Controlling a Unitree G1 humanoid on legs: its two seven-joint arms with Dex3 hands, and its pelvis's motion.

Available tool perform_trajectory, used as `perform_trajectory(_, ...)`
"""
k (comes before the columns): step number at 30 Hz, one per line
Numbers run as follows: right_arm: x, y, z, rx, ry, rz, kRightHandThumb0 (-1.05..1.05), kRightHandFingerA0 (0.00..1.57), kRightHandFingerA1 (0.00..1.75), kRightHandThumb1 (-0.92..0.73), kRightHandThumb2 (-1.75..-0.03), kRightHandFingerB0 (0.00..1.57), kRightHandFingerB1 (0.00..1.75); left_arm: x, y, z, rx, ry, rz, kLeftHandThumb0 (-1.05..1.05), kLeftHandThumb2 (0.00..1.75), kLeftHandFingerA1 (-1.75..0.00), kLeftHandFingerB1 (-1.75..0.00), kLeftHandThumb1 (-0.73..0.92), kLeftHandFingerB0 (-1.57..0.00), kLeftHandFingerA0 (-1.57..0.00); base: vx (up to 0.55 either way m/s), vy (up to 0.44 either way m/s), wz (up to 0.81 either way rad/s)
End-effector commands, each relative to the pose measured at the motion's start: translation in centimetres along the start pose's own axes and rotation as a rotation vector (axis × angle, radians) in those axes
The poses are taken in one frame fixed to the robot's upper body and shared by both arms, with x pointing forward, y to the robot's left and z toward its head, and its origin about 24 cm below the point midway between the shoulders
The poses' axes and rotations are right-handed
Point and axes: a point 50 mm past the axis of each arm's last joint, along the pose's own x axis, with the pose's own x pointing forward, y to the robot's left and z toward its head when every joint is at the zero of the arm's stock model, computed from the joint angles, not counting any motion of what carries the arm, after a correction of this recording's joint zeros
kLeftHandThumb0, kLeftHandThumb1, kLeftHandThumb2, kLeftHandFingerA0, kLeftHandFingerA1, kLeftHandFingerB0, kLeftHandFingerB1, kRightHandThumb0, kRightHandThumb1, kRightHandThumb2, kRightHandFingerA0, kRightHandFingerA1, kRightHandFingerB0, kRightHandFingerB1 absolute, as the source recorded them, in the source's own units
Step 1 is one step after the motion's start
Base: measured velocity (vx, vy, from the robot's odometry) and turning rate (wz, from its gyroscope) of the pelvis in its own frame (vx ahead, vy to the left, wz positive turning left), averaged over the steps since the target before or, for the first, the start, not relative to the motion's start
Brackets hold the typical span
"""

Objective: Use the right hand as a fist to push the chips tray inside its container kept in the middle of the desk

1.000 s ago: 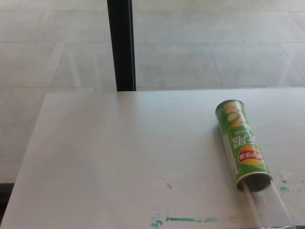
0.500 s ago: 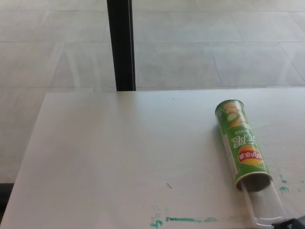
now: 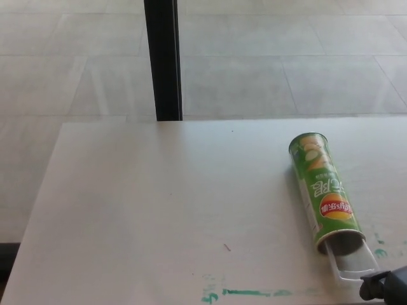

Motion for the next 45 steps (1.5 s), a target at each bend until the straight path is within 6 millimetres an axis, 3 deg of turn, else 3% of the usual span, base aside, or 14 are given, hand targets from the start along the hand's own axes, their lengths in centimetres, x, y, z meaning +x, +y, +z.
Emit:
perform_trajectory(1, 0.7, -0.5, -0.7, 0.003, 0.027, -0.033, -0.64, 0.92, 1.27, -0.78, -0.63, 0.51, 0.45, -0.1, 1.0, 0.5, 0.034, -0.032, 0.022, -0.7, 0.68, -0.67, -0.52, 0.92, -0.49, -0.57, 0.0, 0.0, 0.0)
perform_trajectory(17, 3.3, -1.7, 0.3, 0.007, 0.024, -0.064, -0.62, 0.91, 1.25, -0.76, -0.63, 0.5, 0.43, -0.1, 1.1, 0.5, 0.045, -0.023, 0.027, -0.71, 0.67, -0.68, -0.51, 0.92, -0.48, -0.58, 0.0, 0.0, 0.0)
perform_trajectory(25, 4.4, -2.1, -0.3, 0.028, 0.056, -0.082, -0.61, 0.92, 1.21, -0.77, -0.64, 0.51, 0.42, -0.1, 1.0, 0.4, 0.028, -0.027, 0.023, -0.71, 0.67, -0.68, -0.51, 0.92, -0.48, -0.58, 0.0, 0.0, 0.0)
perform_trajectory(26, 4.6, -2.2, -0.6, 0.021, 0.059, -0.08, -0.6, 0.9, 1.22, -0.77, -0.64, 0.5, 0.42, -0.1, 1.0, 0.4, 0.04, -0.026, 0.029, -0.7, 1.09, -0.72, -0.62, 0.71, -0.47, -0.57, 0.0, 0.0, 0.0)
perform_trajectory(27, 4.6, -2.2, -0.6, 0.021, 0.059, -0.079, -0.6, 0.9, 1.22, -0.77, -0.64, 0.5, 0.42, -0.1, 1.0, 0.5, 0.041, -0.026, 0.029, -0.7, 1.09, -0.72, -0.62, 0.71, -0.47, -0.57, 0.0, 0.0, 0.0)
perform_trajectory(28, 4.8, -2.3, -0.8, -0.003, 0.072, -0.085, -0.62, 0.92, 1.25, -0.77, -0.64, 0.5, 0.43, -0.1, 1.0, 0.5, 0.028, -0.024, 0.029, -0.71, 0.67, -0.68, -0.53, 0.92, -0.49, -0.57, 0.0, 0.0, 0.0)
perform_trajectory(37, 5.4, -3.1, -2.0, -0.041, 0.098, -0.112, -0.61, 0.9, 1.29, -0.78, -0.64, 0.47, 0.43, -0.3, 1.2, -0.2, 0.044, -0.018, 0.017, -0.71, 0.69, -0.69, -0.53, 0.92, -0.46, -0.57, 0.0, 0.0, 0.0)
perform_trajectory(39, 5.7, -3.3, -2.2, -0.03, 0.108, -0.131, -0.6, 0.91, 1.38, -0.77, -0.64, 0.5, 0.43, -0.3, 1.2, -0.1, 0.028, -0.014, 0.021, -0.7, 0.67, -0.67, -0.51, 0.92, -0.45, -0.56, 0.0, 0.0, 0.0)
perform_trajectory(45, 6.1, -3.9, -2.2, 0.003, 0.1, -0.137, -0.6, 0.88, 1.33, -0.77, -0.66, 0.49, 0.42, -0.3, 1.2, -0.3, 0.047, -0.016, 0.028, -0.69, 0.68, -0.69, -0.52, 0.92, -0.5, -0.59, 0.0, 0.0, 0.0)
